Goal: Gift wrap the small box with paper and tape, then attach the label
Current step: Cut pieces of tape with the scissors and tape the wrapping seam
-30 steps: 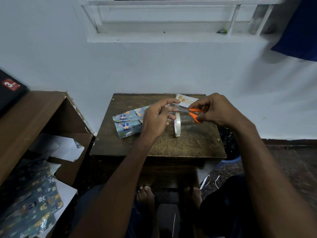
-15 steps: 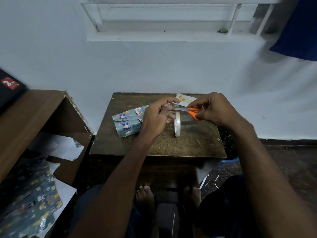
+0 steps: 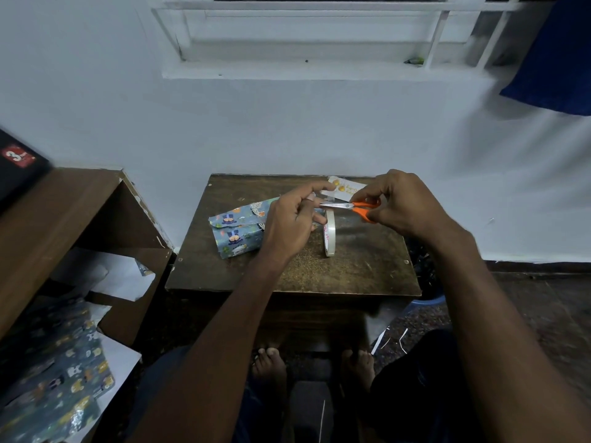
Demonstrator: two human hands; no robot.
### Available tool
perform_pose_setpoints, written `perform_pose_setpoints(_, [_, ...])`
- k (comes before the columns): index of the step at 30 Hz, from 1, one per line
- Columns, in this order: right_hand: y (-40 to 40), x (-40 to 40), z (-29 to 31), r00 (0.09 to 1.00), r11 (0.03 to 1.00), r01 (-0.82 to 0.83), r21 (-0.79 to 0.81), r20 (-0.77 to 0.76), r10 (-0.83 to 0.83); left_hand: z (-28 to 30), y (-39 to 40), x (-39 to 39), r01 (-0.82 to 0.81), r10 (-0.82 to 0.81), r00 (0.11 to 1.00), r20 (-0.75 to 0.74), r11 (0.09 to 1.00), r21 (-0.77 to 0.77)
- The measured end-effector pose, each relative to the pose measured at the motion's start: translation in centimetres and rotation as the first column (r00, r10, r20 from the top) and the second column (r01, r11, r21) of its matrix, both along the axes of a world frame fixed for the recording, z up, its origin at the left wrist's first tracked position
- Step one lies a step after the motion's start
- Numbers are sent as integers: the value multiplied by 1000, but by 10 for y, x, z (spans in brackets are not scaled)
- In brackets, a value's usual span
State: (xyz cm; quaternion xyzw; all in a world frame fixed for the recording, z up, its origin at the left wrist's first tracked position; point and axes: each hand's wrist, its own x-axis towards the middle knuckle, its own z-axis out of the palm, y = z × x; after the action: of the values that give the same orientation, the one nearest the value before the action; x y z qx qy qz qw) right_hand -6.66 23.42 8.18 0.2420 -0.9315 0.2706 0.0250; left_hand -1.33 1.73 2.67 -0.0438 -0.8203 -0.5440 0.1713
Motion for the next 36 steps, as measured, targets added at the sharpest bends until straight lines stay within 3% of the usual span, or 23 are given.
perform_pose_setpoints(9, [12,-3,0,996,999,52,7,67,-52,0,-2,1,3,-5,1000,20,996,87])
perform_pose_setpoints(16, [-5,-9,-53,965,922,206,329,88,-247,-2,1,0,52,-52,999,3,997,48])
perform_pose_setpoints(23, [-24,-5,-59,956,896,260,361,33,-291,-3,-1,2,142,-143,990,3,986,89])
perform_pose_setpoints(26, [-21,3,-54,940,894,336,296,-50,-337,-1,-3,1,209,-212,977,30,973,96])
perform_pose_setpoints(28, [-19,3,-51,958,946,287,148,-26,-287,1,-4,1,246,-251,967,36,963,111])
perform_pose_setpoints(30, [-20,5,-46,987,991,102,-86,133,-90,2,-4,1,271,-279,959,51,954,129])
perform_pose_setpoints(32, [-22,7,-45,967,957,-36,-289,232,107,1,-4,1,293,-305,951,57,943,157])
perform_pose_setpoints(36, [-23,11,-49,931,890,-84,-448,282,230,0,-1,1,250,-259,965,34,955,158])
